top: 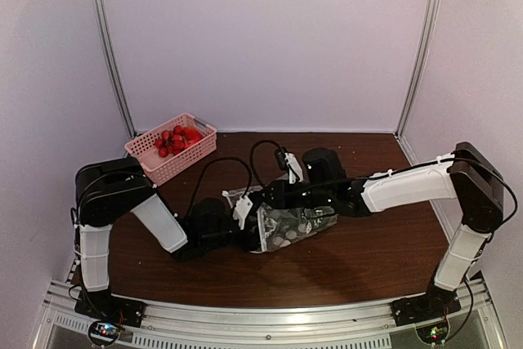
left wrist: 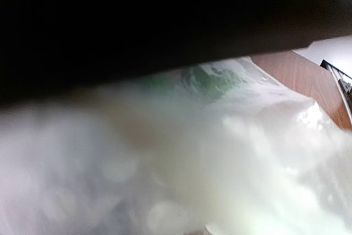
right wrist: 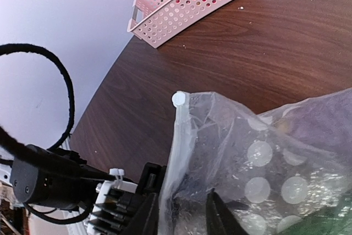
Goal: Open the zip-top bag and remove the fake food
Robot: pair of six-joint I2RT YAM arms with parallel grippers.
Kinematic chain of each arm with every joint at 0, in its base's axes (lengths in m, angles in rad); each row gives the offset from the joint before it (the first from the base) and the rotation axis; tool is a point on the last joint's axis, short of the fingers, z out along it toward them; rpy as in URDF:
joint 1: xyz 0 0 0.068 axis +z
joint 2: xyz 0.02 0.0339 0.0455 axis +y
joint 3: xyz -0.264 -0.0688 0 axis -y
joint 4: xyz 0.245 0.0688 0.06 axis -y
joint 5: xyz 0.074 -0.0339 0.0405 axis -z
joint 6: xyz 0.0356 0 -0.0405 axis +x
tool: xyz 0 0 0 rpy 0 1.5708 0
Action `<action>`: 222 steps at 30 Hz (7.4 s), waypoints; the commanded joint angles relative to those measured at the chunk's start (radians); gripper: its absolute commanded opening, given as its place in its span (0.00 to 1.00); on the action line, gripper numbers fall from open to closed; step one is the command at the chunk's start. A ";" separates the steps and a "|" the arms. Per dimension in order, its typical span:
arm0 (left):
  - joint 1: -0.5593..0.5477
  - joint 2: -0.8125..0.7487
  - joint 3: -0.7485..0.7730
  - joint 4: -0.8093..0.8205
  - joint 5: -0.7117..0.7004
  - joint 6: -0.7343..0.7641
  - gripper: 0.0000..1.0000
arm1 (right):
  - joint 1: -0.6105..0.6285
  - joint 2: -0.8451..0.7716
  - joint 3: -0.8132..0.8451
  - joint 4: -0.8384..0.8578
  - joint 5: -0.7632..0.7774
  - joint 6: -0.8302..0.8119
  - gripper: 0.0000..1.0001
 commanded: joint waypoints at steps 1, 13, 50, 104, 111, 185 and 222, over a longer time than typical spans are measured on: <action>-0.001 0.006 -0.026 0.009 -0.030 -0.001 0.58 | -0.029 -0.096 -0.008 -0.106 0.049 -0.054 0.38; -0.001 -0.004 0.015 -0.082 -0.017 0.075 0.58 | -0.219 -0.203 -0.009 -0.353 0.068 -0.208 0.62; -0.005 0.026 0.200 -0.337 0.047 0.157 0.68 | -0.334 0.007 -0.069 -0.284 -0.199 -0.203 0.00; -0.009 -0.669 -0.207 -0.915 -0.121 0.017 0.08 | -0.409 -0.156 -0.201 -0.237 -0.098 -0.173 0.00; -0.011 -0.965 -0.319 -1.027 -0.130 -0.101 0.08 | -0.417 -0.149 -0.203 -0.220 -0.111 -0.166 0.00; 0.914 -0.474 0.416 -1.278 0.099 -0.331 0.59 | -0.426 -0.145 -0.205 -0.170 -0.152 -0.145 0.00; 0.214 -0.485 -0.147 -0.497 0.083 -0.015 0.48 | -0.425 -0.130 -0.231 -0.167 -0.164 -0.140 0.00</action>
